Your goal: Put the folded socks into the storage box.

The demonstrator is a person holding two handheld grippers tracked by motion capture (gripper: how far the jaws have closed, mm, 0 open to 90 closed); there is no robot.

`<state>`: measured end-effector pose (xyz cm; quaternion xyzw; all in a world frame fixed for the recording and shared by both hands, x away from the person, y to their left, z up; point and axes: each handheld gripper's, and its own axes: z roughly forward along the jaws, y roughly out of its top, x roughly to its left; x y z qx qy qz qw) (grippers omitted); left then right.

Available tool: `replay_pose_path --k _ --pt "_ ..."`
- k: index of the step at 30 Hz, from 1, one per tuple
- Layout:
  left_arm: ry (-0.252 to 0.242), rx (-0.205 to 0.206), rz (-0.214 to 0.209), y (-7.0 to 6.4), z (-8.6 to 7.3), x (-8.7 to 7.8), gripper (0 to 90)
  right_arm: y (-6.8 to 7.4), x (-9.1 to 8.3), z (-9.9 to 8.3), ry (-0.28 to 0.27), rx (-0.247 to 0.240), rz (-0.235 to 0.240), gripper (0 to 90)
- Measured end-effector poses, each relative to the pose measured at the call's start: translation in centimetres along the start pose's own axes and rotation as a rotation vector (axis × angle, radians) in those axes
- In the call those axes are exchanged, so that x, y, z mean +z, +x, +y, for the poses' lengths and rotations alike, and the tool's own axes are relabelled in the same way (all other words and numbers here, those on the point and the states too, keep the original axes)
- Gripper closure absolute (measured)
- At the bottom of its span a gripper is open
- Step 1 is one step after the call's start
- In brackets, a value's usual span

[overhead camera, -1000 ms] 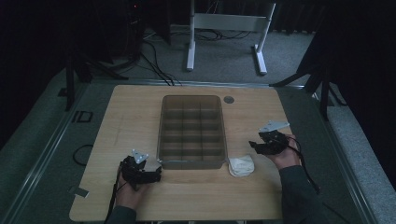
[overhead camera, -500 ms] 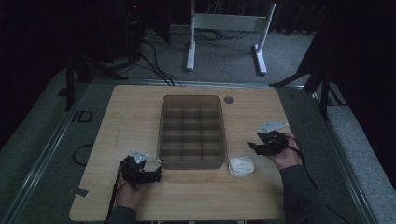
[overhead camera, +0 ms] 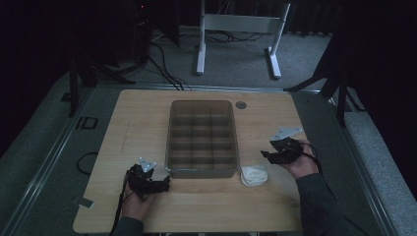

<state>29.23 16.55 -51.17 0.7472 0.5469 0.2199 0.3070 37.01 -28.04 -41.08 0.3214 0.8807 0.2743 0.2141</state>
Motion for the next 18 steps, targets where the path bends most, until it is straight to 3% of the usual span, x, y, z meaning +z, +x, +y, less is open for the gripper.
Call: replay_pose_path --k 18 --pt "-0.001 0.0 0.001 0.0 0.0 0.01 1.0 0.32 -0.45 0.65 0.037 -0.056 0.025 45.3"
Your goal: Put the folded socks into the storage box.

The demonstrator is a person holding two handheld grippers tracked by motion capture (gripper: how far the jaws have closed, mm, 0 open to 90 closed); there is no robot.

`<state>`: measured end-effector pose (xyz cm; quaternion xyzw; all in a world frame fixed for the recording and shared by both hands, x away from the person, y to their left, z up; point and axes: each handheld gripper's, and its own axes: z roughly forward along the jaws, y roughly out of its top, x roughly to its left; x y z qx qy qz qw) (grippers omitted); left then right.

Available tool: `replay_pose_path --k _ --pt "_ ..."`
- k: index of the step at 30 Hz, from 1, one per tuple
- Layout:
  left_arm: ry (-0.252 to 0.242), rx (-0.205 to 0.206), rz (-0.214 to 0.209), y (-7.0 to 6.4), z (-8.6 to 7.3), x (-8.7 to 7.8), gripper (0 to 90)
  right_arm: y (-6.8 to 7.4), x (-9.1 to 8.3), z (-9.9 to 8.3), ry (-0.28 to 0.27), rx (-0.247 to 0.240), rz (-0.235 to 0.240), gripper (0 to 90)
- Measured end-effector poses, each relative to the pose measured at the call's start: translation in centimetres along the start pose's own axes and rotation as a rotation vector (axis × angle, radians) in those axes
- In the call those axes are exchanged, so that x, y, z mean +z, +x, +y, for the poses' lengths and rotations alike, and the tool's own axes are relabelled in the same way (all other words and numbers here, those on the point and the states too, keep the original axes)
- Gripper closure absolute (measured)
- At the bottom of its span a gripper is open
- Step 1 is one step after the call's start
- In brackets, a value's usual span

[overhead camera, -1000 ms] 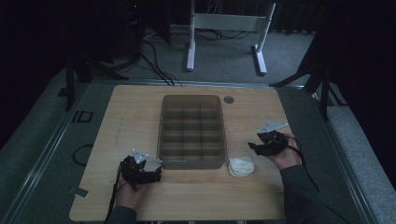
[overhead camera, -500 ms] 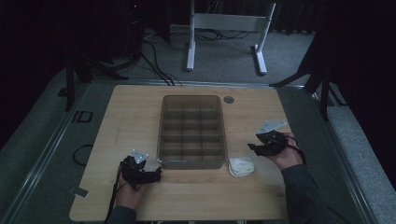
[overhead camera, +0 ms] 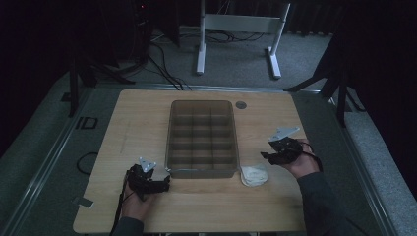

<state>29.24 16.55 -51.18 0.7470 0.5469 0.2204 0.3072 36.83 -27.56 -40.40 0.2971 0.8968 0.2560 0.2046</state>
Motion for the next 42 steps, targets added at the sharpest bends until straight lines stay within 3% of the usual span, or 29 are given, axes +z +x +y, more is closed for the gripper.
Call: replay_pose_path --k 42 --pt "0.001 0.002 0.0 0.0 0.0 0.0 1.0 0.7 0.3 1.6 0.125 -0.141 0.107 48.2"
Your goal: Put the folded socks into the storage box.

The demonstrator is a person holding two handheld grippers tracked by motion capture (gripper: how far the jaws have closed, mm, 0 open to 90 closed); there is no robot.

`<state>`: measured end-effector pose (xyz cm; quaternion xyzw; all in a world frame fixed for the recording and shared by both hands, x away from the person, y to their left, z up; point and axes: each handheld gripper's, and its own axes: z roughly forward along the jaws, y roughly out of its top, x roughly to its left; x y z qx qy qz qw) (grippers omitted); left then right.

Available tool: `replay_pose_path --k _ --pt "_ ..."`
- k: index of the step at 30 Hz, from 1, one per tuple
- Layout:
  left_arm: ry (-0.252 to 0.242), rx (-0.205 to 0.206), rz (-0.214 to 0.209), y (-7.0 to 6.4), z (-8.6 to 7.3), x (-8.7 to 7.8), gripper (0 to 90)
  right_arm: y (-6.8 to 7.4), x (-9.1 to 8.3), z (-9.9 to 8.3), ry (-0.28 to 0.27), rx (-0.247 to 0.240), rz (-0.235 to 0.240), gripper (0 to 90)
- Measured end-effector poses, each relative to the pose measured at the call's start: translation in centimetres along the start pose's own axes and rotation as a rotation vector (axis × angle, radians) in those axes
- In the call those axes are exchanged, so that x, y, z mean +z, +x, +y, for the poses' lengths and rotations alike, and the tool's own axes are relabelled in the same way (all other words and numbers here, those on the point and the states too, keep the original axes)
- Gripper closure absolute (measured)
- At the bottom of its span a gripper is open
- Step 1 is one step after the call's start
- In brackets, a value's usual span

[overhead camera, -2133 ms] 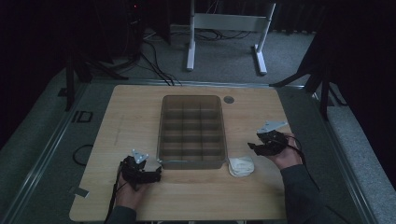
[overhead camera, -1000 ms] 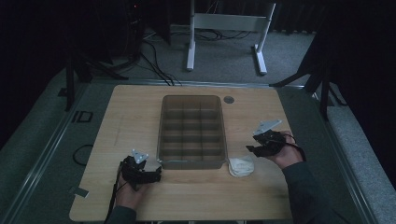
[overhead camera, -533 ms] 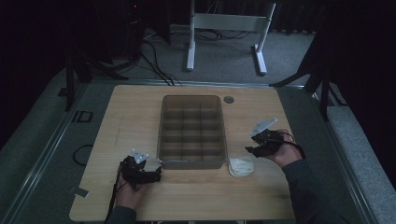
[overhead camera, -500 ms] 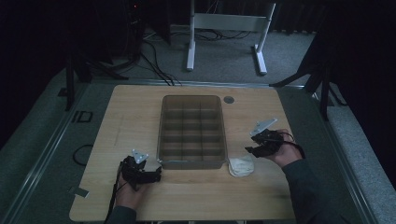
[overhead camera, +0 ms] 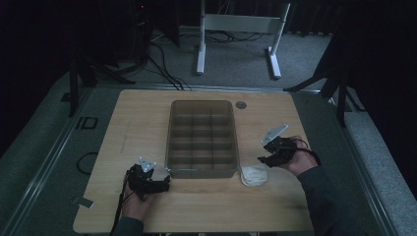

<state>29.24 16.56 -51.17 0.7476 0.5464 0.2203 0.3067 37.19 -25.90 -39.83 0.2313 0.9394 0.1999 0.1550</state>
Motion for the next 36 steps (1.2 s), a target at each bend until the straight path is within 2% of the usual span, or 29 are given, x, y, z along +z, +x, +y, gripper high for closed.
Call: replay_pose_path --k 20,36 --pt "0.0 0.0 0.0 0.0 0.0 0.0 1.0 0.6 0.5 0.5 0.054 -0.046 0.034 48.0" --pt "0.0 0.0 0.0 0.0 0.0 0.0 1.0 1.2 1.0 1.3 0.092 -0.086 0.083 46.1"
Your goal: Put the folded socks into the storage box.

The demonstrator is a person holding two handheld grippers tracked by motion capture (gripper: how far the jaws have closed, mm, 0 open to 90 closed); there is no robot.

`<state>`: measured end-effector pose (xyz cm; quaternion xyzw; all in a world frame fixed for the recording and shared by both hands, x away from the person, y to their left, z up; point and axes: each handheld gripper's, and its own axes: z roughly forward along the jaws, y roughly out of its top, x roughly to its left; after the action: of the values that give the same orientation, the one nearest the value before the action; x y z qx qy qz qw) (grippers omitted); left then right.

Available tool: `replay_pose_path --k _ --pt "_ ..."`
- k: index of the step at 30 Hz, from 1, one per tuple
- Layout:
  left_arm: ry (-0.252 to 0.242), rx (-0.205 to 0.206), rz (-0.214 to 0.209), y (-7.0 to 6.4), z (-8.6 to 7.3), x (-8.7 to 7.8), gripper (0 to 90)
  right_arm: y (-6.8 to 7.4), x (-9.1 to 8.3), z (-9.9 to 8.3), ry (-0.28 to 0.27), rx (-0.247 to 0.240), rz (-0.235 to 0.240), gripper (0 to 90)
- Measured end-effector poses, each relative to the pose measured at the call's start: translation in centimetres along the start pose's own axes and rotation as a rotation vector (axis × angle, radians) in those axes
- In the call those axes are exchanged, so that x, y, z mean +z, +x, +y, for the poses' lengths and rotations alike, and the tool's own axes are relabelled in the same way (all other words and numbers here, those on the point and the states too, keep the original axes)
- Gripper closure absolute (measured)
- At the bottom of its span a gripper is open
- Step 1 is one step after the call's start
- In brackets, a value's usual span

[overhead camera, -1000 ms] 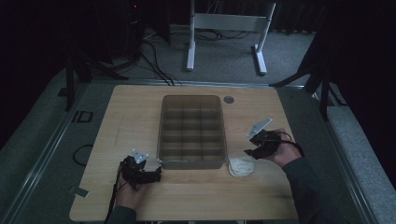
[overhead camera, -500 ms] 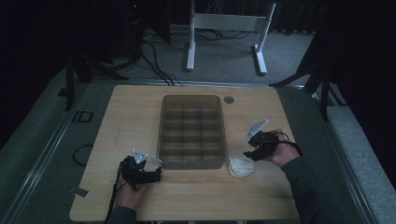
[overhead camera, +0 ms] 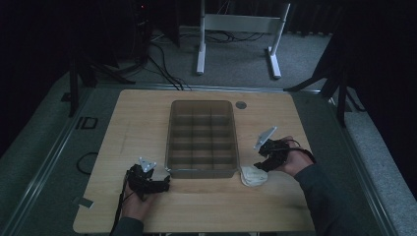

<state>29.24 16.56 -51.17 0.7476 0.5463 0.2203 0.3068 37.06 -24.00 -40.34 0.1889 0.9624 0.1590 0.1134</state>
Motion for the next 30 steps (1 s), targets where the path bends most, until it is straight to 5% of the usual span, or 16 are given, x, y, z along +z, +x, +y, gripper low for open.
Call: replay_pose_path --k 30 --pt "-0.001 0.004 -0.003 -0.02 0.0 0.01 1.0 -0.04 0.54 0.71 0.058 -0.055 0.08 48.6"
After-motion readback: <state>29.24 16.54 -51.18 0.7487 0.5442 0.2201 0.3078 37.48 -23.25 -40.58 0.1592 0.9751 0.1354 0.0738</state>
